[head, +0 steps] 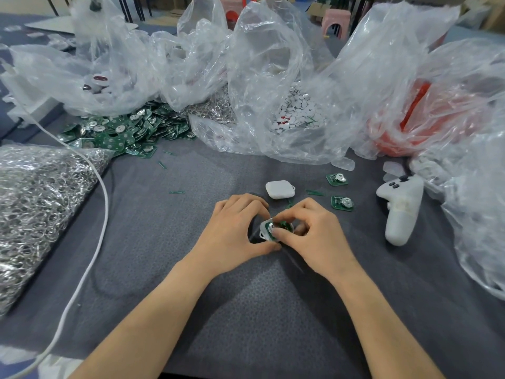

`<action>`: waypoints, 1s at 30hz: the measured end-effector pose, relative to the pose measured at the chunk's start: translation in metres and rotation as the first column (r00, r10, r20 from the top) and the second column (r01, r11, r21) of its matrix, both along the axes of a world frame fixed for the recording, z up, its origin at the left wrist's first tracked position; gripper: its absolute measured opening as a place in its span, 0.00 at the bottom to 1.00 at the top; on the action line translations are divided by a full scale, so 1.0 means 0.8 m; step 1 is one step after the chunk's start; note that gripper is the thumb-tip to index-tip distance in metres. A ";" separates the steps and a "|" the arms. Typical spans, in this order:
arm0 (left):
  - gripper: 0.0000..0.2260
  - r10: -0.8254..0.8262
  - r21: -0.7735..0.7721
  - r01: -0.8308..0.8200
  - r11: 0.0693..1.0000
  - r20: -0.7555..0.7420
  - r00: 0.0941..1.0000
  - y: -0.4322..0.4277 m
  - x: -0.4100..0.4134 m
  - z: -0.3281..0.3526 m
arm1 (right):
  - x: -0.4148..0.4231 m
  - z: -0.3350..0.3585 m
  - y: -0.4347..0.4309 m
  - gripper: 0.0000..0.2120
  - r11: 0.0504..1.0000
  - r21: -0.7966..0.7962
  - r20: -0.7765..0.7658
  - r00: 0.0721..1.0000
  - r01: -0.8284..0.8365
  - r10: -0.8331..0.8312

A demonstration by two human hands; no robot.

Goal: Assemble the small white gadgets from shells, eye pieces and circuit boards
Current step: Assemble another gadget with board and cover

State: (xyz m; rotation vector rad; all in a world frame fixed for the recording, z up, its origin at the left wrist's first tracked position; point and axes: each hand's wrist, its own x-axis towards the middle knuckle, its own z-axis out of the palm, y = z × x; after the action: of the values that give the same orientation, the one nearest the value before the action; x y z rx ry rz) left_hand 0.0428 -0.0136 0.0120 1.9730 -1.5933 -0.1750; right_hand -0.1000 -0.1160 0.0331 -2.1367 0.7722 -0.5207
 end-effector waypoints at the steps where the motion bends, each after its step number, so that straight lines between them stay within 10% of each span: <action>1: 0.20 -0.001 0.000 0.001 1.000 0.001 1.000 0.000 0.000 0.000 | 0.000 -0.001 -0.001 0.07 1.000 -0.004 -0.001 1.000 -0.005 0.005; 30: 0.21 -0.002 -0.014 0.002 1.000 0.023 1.000 0.000 -0.002 -0.001 | -0.001 -0.011 -0.006 0.08 0.968 -0.247 -0.017 0.999 -0.050 0.047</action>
State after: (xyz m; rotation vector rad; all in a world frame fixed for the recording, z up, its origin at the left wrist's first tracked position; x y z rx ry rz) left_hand 0.0413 -0.0137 0.0111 1.9695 -1.6071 -0.1426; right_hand -0.1007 -0.1204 0.0241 -2.3840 0.6883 -0.6063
